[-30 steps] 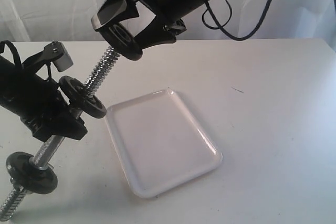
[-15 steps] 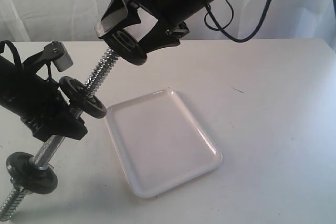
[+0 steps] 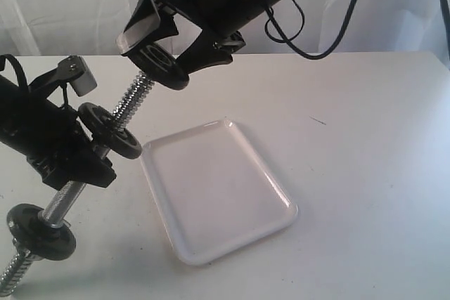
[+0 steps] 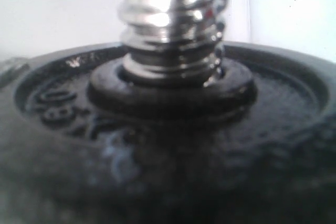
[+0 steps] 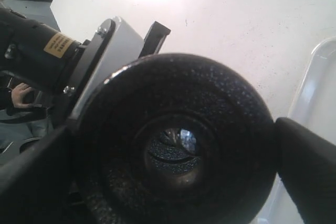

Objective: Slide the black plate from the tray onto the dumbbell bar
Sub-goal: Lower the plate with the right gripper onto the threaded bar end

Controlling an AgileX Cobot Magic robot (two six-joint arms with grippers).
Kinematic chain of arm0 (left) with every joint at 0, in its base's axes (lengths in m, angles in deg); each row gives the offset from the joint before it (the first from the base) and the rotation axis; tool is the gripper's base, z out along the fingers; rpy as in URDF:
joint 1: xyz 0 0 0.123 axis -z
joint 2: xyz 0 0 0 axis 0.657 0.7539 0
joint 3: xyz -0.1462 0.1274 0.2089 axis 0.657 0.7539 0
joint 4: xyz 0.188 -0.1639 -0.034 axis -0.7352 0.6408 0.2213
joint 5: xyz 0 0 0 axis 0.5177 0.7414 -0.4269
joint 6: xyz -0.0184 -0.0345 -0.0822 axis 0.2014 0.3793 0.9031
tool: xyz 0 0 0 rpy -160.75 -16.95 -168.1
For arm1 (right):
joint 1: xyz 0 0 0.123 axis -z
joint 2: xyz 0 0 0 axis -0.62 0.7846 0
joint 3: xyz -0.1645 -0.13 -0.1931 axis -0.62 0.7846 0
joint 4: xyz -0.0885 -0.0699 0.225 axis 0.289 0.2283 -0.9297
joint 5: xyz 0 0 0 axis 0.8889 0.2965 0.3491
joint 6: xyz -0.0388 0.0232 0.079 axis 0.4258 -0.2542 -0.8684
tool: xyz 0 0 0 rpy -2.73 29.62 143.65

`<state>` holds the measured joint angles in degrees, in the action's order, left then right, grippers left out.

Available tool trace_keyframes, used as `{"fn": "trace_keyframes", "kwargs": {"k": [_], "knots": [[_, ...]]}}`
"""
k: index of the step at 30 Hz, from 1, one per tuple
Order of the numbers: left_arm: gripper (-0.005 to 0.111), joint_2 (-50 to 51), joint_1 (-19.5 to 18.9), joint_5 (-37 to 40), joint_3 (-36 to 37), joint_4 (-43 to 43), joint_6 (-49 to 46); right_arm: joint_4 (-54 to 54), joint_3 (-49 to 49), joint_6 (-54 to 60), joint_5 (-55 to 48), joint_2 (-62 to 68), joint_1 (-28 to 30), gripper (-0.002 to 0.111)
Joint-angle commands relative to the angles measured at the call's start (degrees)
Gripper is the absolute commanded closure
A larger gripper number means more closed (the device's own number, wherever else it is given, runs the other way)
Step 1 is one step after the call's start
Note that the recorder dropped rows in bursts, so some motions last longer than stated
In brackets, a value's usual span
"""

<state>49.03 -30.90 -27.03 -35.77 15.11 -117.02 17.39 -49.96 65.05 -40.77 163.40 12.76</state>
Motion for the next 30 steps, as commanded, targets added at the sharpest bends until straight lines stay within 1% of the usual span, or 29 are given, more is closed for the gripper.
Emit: {"fn": "trace_keyframes", "kwargs": {"k": [1, 11, 18, 26, 28, 29, 30], "knots": [[0.107, -3.07, 0.22, 2.63, -1.77, 9.44, -0.38, -3.90, -0.46, 0.06, 0.08, -1.33, -0.67, 0.108], [0.107, -3.07, 0.22, 3.50, -1.77, 9.44, -0.38, -1.66, -0.46, 0.06, 0.08, 0.36, -0.67, 0.108], [0.107, -3.07, 0.22, 3.70, -1.77, 9.44, -0.60, -2.61, -0.46, 0.28, 0.08, 3.25, -0.67, 0.108], [0.107, -3.07, 0.22, 3.70, -1.77, 10.61, -1.44, -3.02, -0.46, 0.58, 0.08, 3.39, -0.67, 0.108], [0.107, -3.07, 0.22, 3.70, -1.77, 10.71, -1.44, -3.02, -0.46, 2.29, 0.08, 3.39, -0.67, 0.103], [0.107, -3.07, 0.22, 3.70, -1.77, 10.71, -1.44, -3.02, -0.46, 2.30, 0.08, 3.39, -0.67, 0.090], [0.107, -3.07, 0.22, 3.70, -1.77, 10.71, -1.44, -3.02, -0.46, 2.30, 0.08, 3.39, -0.67, 0.081]]}}
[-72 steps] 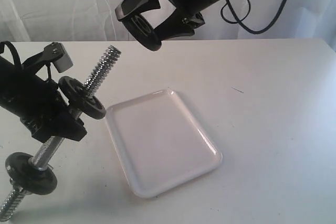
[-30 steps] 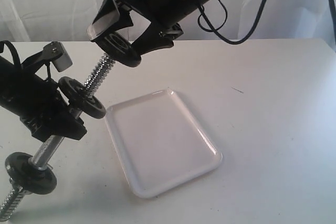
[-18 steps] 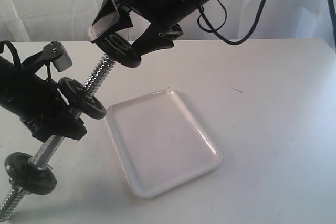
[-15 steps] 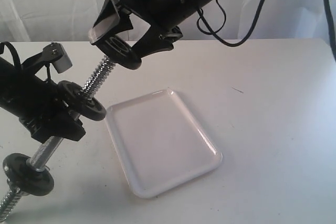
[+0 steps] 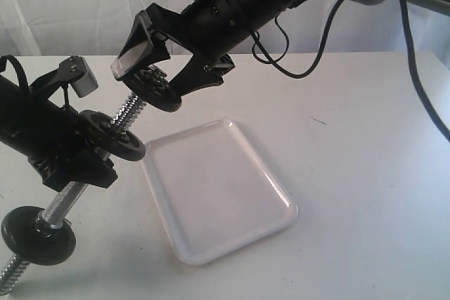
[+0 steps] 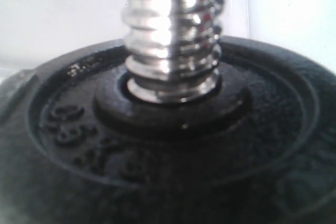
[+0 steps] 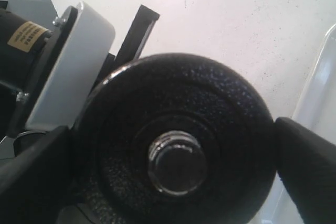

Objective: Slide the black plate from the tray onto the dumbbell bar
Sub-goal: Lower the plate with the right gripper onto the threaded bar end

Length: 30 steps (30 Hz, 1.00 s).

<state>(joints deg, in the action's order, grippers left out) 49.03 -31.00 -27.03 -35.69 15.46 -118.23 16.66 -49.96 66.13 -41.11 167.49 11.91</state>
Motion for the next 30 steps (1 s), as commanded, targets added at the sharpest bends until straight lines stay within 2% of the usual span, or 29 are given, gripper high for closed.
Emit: {"fn": "trace_keyframes", "kwargs": {"k": [1, 2, 3, 5, 30], "knots": [[0.107, -3.07, 0.32, 3.69, -1.86, 10.36, -0.23, -2.28, -0.46, 1.22, 0.42, -0.70, 0.18, 0.059], [0.107, -3.07, 0.32, 3.69, -1.86, 10.36, -0.23, -2.28, -0.46, 1.22, 0.42, -0.70, 0.18, 0.046], [0.107, -3.07, 0.32, 3.69, -1.86, 10.36, -0.23, -2.17, -0.46, 0.84, 0.42, -0.70, 0.18, 0.028], [0.107, -3.07, 0.32, 3.69, -1.86, 10.36, -0.23, -2.17, -0.46, 1.03, 0.42, -0.70, 0.18, 0.019], [0.107, -3.07, 0.32, 3.69, -1.86, 10.36, -0.23, -7.60, -0.67, 5.69, 0.42, -1.43, 0.18, 0.019]]}}
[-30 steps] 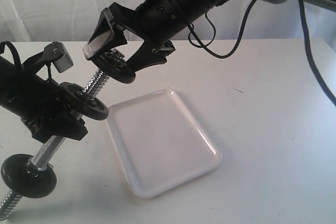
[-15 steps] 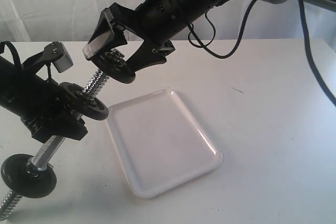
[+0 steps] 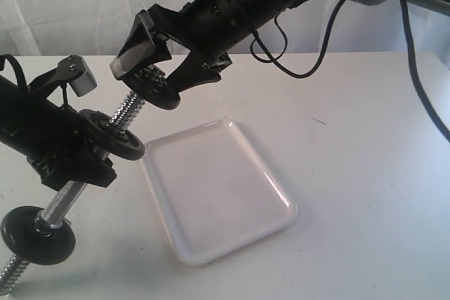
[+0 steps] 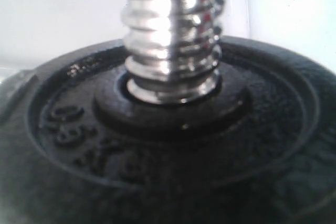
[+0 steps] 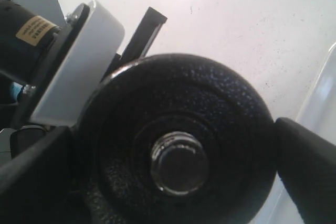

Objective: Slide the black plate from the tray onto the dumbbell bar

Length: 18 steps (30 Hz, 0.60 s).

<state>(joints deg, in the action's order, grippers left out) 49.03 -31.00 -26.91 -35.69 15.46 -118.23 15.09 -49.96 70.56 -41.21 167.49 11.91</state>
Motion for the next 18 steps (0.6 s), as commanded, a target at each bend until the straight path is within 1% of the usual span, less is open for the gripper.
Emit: {"fn": "trace_keyframes", "kwargs": {"k": [1, 4, 6, 9, 10, 18], "knots": [[0.107, -3.07, 0.32, 3.46, -1.86, 10.29, -0.23, -6.11, -0.67, 1.26, 0.51, -1.53, 0.18, 0.019], [0.107, -3.07, 0.32, 3.46, -1.86, 10.29, -0.23, -6.11, -0.67, 1.49, 0.51, -1.51, 0.18, 0.019], [0.107, -3.07, 0.32, 3.46, -1.86, 10.29, -0.23, -6.11, -0.67, 1.70, 0.51, -1.51, 0.18, 0.017], [0.107, -3.07, 0.32, 3.46, -1.86, 10.29, -0.23, -6.11, -0.67, 1.71, 0.51, -1.51, 0.18, 0.005], [0.107, -3.07, 0.32, 3.46, -1.86, 10.40, -0.23, -6.11, -0.67, 1.71, 0.51, -1.51, 0.18, 0.003], [0.107, -3.07, 0.32, 3.46, -1.86, 10.40, -0.23, -7.85, -0.67, 1.83, 0.51, -1.86, 0.18, 0.003]]}}
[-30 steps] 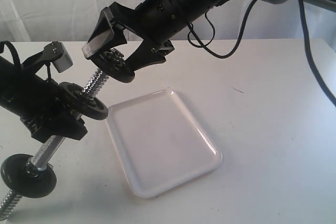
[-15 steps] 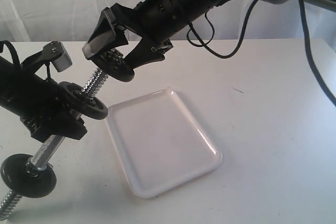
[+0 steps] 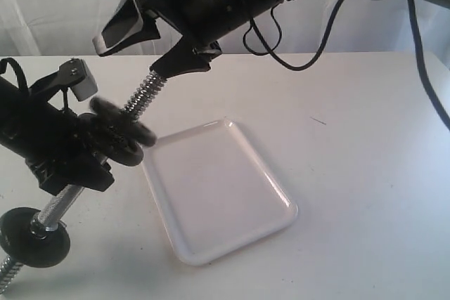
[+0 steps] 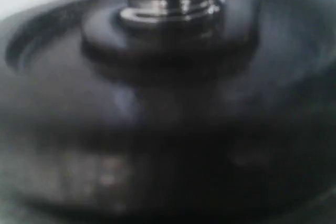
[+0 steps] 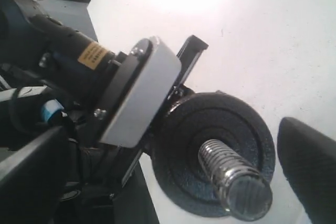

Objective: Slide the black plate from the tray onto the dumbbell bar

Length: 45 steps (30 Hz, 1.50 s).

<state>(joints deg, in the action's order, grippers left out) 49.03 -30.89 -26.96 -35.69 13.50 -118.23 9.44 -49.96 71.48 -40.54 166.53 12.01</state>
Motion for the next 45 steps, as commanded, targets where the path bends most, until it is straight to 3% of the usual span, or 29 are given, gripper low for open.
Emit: {"fn": "trace_keyframes", "kwargs": {"k": [1, 10, 15, 18, 23, 36, 45], "knots": [[0.107, -3.07, 0.21, 3.51, -1.86, 12.36, -0.23, -2.46, -0.67, 0.88, -0.15, -1.15, 0.08, 0.003], [0.107, -3.07, 0.21, 0.48, -1.86, 12.35, 1.67, -1.56, -0.67, 6.36, -0.15, -5.11, 0.63, 0.003], [0.107, -3.07, 0.21, -4.09, -1.86, 12.53, 4.35, 8.28, -0.67, 5.38, -0.15, -7.42, 0.63, 0.003], [0.107, -2.96, 0.21, -10.59, -1.86, 12.53, 9.45, 16.91, -0.67, 5.14, -0.15, -8.74, 0.63, 0.003], [0.107, -0.15, 0.21, -18.01, -1.86, 12.53, 21.21, 18.24, -0.67, 5.14, -0.15, -9.11, 0.63, 0.003], [0.107, 5.07, 0.21, -24.58, -1.86, 9.73, 37.79, 30.07, -0.57, -1.31, -0.15, -9.11, 0.63, 0.003], [0.107, 5.07, 0.21, -25.28, -1.86, 9.63, 48.03, 30.95, -0.57, -2.98, -0.15, -9.11, 0.63, 0.003]]}}
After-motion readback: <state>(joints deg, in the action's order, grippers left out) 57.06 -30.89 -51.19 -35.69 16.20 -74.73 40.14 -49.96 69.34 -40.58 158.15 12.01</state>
